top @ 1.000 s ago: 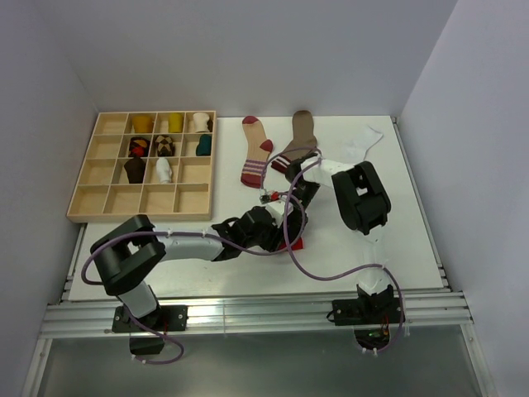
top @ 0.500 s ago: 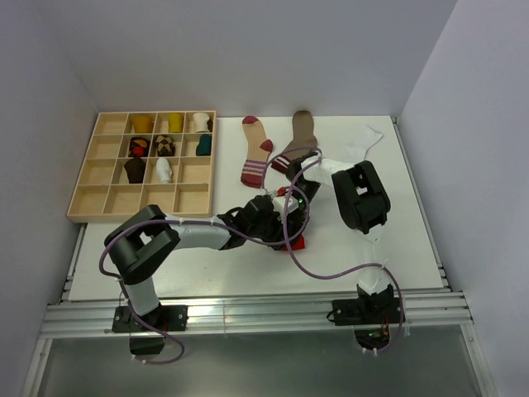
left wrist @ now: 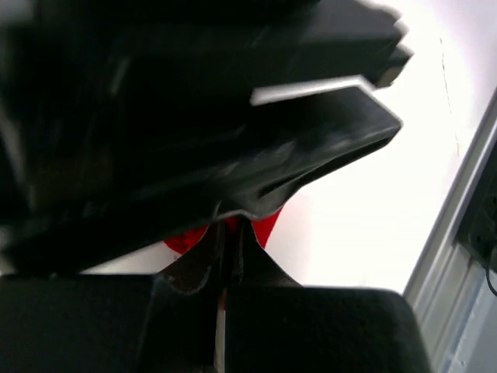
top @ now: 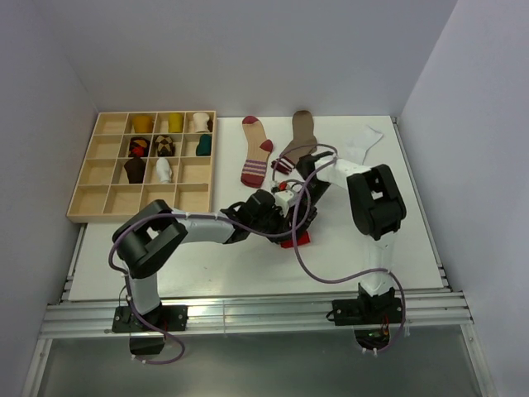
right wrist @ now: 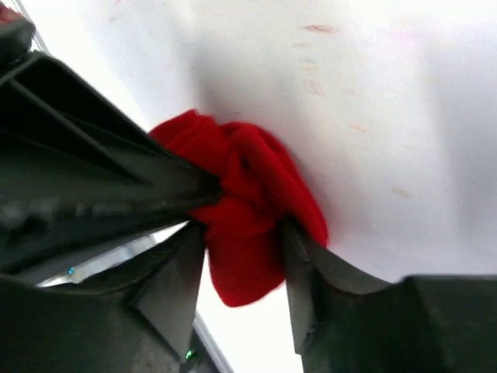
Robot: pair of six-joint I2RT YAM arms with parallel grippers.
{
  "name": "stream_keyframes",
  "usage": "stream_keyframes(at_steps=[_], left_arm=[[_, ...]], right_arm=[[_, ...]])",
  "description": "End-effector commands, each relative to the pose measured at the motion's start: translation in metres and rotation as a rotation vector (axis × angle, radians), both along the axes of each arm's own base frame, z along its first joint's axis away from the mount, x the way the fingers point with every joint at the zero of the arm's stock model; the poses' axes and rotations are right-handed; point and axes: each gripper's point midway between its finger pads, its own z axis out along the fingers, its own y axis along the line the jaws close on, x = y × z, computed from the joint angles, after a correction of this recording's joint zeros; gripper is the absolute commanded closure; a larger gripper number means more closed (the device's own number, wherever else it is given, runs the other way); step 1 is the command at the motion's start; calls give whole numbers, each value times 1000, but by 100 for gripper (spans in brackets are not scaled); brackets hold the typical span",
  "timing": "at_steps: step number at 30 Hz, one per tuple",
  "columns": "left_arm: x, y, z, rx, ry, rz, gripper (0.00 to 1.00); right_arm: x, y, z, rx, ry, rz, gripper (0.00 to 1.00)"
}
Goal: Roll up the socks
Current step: Roll the sock at the center of the board.
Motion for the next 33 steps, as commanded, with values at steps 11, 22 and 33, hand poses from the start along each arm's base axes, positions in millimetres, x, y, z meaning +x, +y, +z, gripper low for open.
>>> stream_keyframes(at_steps=[11, 22, 33], left_arm=[[-2, 35, -71, 185, 188, 90, 100], [-1, 36, -84, 212, 364, 128, 100], [0, 39, -92, 301, 508, 136, 100]], right_arm=[[52, -25, 51, 240, -315, -214, 43], [54, -75, 56, 159, -624, -223, 43], [33, -69, 48, 90, -1035, 28, 35]])
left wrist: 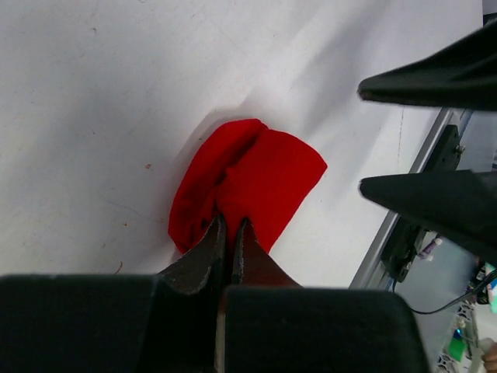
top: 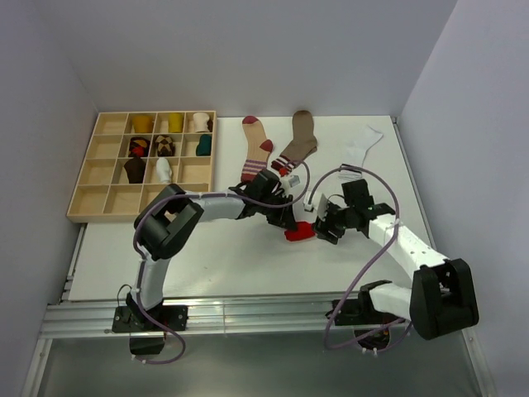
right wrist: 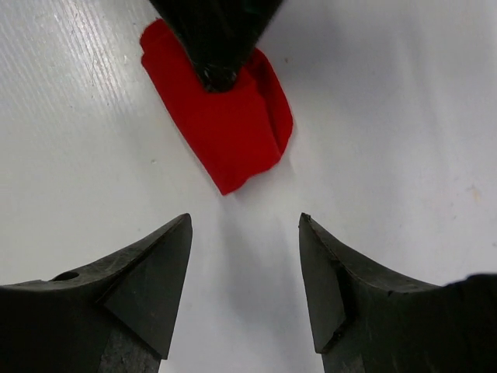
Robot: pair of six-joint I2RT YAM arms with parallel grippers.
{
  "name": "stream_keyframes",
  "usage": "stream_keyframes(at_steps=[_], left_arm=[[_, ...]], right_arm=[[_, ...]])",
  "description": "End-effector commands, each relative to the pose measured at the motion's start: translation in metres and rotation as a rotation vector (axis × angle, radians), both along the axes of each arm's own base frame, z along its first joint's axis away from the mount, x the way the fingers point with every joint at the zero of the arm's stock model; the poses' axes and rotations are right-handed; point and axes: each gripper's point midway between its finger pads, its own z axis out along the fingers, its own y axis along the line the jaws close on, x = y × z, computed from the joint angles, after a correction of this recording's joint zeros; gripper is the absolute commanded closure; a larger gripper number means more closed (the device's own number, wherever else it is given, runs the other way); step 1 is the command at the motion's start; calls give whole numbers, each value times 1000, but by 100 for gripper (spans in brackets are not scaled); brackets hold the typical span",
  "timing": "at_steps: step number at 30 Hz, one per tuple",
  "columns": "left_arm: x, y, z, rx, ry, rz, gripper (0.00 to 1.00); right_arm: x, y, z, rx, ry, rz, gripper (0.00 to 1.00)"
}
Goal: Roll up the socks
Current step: Roll the sock at the center of the board.
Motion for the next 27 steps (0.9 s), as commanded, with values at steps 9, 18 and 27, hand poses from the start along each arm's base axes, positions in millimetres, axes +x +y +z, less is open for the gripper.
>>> stream_keyframes(at_steps=[9, 18, 27], left_arm=[[-31, 55, -84, 326, 239, 11, 100], [-25, 53, -86, 308, 284, 8, 100], [-19, 51, -82, 276, 320, -6, 100]], right_arm=[[15, 33, -1, -128, -337, 157, 35], [12, 48, -11, -173, -358, 221, 35], [16, 47, -35, -268, -348, 257, 37]])
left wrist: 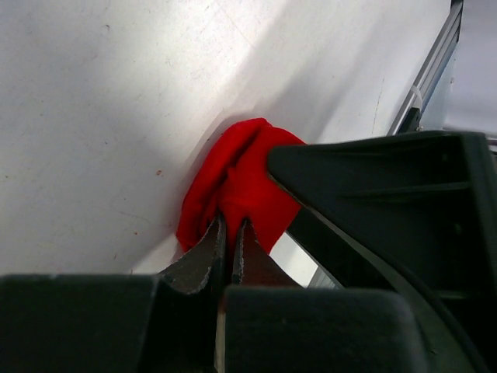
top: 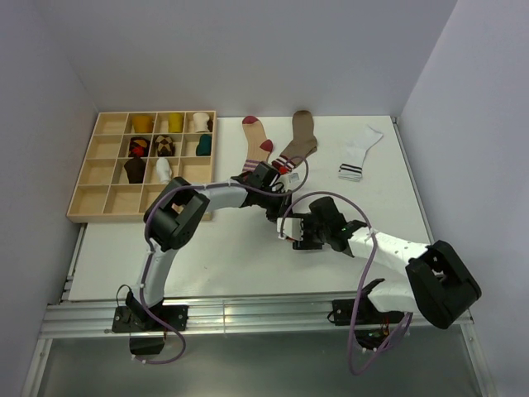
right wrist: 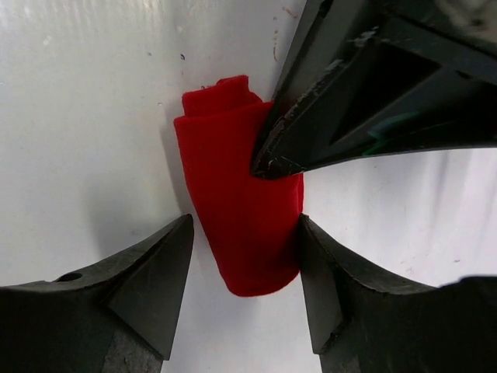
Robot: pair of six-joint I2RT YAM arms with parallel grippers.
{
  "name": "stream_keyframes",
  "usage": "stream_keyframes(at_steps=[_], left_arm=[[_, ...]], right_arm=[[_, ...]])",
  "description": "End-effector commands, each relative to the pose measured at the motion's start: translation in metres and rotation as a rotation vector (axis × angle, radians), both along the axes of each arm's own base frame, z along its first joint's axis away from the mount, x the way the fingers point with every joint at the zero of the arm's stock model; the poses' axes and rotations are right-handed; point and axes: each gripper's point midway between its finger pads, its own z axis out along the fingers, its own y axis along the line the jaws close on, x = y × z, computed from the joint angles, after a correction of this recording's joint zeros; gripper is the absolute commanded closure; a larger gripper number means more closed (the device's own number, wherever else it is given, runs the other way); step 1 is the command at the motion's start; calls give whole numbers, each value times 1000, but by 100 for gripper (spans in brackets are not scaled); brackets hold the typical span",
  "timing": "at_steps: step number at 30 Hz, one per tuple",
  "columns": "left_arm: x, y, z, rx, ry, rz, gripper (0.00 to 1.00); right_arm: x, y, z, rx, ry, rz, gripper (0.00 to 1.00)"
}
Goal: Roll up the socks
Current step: Roll the sock at the center of the board.
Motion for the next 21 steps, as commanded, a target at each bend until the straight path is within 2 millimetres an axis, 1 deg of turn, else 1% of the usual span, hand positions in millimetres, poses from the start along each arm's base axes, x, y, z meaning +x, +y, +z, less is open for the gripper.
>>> stream_keyframes(at_steps=[1, 5, 6, 7, 8, 9, 10, 11, 12, 13, 14, 15, 16, 17, 18, 19, 20, 21], left_arm=[[-25, 50, -80, 291, 110, 17, 100], [-20, 51, -79, 277, 127, 19, 100], [-18, 51, -80, 277, 132, 24, 100], [-17, 50, -79, 270, 135, 26, 100], [-15, 50, -77, 258, 139, 32, 100], [-15, 48, -74, 241, 144, 37, 100], [-14, 48, -72, 230, 147, 42, 99], [-15, 50, -71, 222, 157, 50, 96], [-10, 45, -63, 191, 140, 68, 93], [-9, 44, -59, 181, 131, 80, 89], [-5, 42, -53, 161, 114, 93, 81], [0, 39, -40, 118, 77, 131, 77], [4, 38, -33, 90, 54, 155, 68], [7, 38, -24, 62, 36, 177, 66], [4, 42, -14, 33, 37, 211, 65], [16, 39, -3, -12, -27, 250, 64], [21, 42, 3, -29, -47, 280, 62], [17, 49, 12, -52, -62, 309, 62]], right_arm=[[11, 0, -3, -37, -37, -1, 38], [16, 2, -4, -51, -19, -6, 41], [16, 2, -5, -54, -11, -8, 45], [13, 0, -11, -72, 26, -14, 48], [17, 3, -8, -73, 32, -19, 53], [17, 4, -9, -74, 50, -26, 63], [11, 3, -15, -90, 97, -21, 68], [13, 6, -12, -82, 103, -20, 71], [11, 7, -13, -82, 122, -14, 73], [6, 8, -15, -79, 160, -9, 75], [4, 9, -14, -75, 180, -5, 76], [1, 10, -14, -71, 202, -6, 78], [-1, 10, -14, -75, 234, -9, 78], [-4, 12, -14, -60, 264, -2, 78], [-6, 13, -13, -59, 283, 0, 79], [-8, 12, -13, -64, 308, -2, 79], [-10, 12, -13, -65, 324, -3, 79], [-11, 13, -12, -63, 336, 1, 79]])
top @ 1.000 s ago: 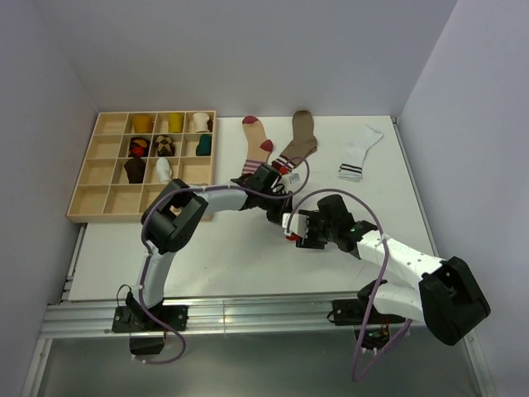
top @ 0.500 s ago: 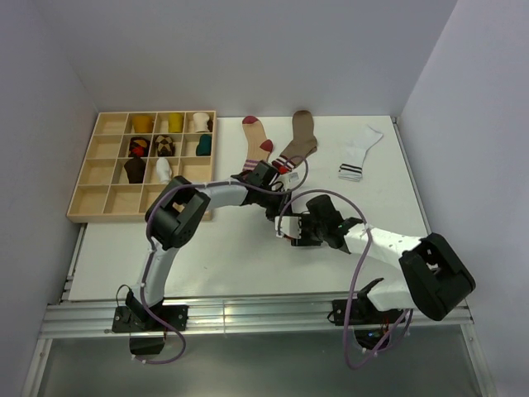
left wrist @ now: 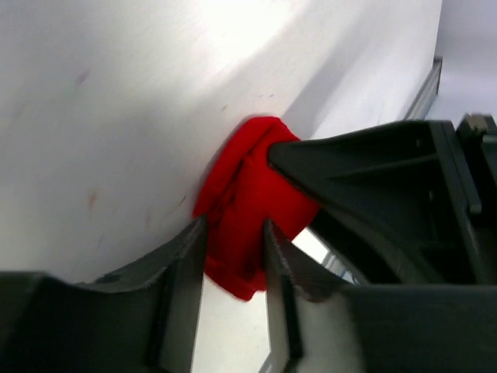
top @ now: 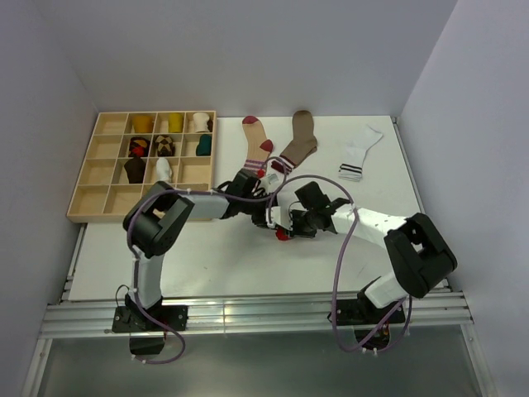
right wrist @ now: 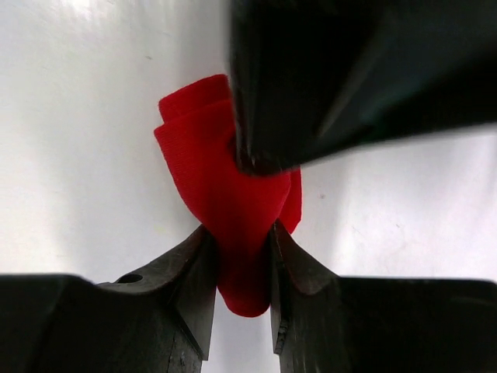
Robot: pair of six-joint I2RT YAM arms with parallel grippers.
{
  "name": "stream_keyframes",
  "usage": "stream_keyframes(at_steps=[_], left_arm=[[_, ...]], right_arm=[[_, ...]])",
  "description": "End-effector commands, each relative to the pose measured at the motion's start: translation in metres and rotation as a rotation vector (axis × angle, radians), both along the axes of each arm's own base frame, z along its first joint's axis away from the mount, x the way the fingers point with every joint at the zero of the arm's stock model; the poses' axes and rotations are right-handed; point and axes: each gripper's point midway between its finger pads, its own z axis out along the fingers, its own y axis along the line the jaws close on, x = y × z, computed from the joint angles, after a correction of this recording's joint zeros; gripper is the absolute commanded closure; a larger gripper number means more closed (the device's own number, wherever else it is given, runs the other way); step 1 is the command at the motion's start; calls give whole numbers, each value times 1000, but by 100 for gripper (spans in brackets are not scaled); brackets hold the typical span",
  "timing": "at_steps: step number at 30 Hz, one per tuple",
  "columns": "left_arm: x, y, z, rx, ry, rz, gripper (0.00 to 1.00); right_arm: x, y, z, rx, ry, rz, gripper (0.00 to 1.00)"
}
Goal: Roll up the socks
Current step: Roll the sock at the center of the board, then pick up the sock at the center of the board.
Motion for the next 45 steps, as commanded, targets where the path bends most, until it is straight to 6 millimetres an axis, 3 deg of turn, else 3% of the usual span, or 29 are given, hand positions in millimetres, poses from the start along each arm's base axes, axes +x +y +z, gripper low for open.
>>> stream_keyframes(at_steps=[1, 2, 3, 4, 5, 8, 9, 12, 16, 17, 19, 20, 31, 32, 34, 38, 40, 41, 45], left_arm=[[21, 17, 19, -33, -125, 178, 60], [20, 30, 11, -20, -135, 225, 58], [22, 33, 26, -56, -158, 255, 58], [24, 45, 23, -62, -179, 300, 57], [32, 43, 36, -94, -213, 317, 57], [27, 65, 38, -95, -277, 386, 56], [27, 69, 54, -120, -333, 403, 56], [23, 91, 70, -131, -463, 470, 54], [14, 108, 76, -29, -650, 500, 53], [-2, 98, 78, -24, -686, 447, 52], [-7, 100, 80, 54, -790, 443, 49], [-18, 88, 83, 53, -813, 401, 48], [-49, 49, 62, 281, -1007, 223, 45], [-49, 41, 68, 277, -1024, 217, 45], [-50, 35, 57, 338, -1056, 169, 45], [-48, 13, 60, 361, -1110, 87, 44], [-49, 9, 48, 406, -1124, 7, 44], [-46, 2, 54, 404, -1136, 1, 44], [-45, -8, 41, 459, -1165, -123, 42]], right_arm=[[-20, -10, -6, -34, 145, -19, 79], [-20, -10, -6, -37, 151, -23, 79], [-19, -11, -6, -38, 157, -27, 80], [-20, -13, -7, -48, 167, -28, 80], [-19, -13, -8, -54, 171, -29, 80], [-20, -17, -11, -77, 192, -32, 80], [-20, -17, -11, -79, 198, -31, 80], [-22, -17, -12, -84, 243, -31, 79], [-24, -15, -14, -106, 310, -24, 80], [-24, -14, -14, -107, 320, -23, 80], [-22, -14, -15, -120, 342, -24, 79], [-22, -14, -15, -124, 350, -25, 79], [-21, -14, -19, -191, 549, -30, 80], [-21, -14, -20, -196, 555, -31, 80], [-19, -16, -22, -212, 567, -35, 80], [-18, -16, -24, -227, 584, -40, 80], [-19, -17, -23, -237, 608, -37, 80], [-19, -17, -23, -237, 616, -36, 80], [-21, -17, -24, -249, 656, -33, 80]])
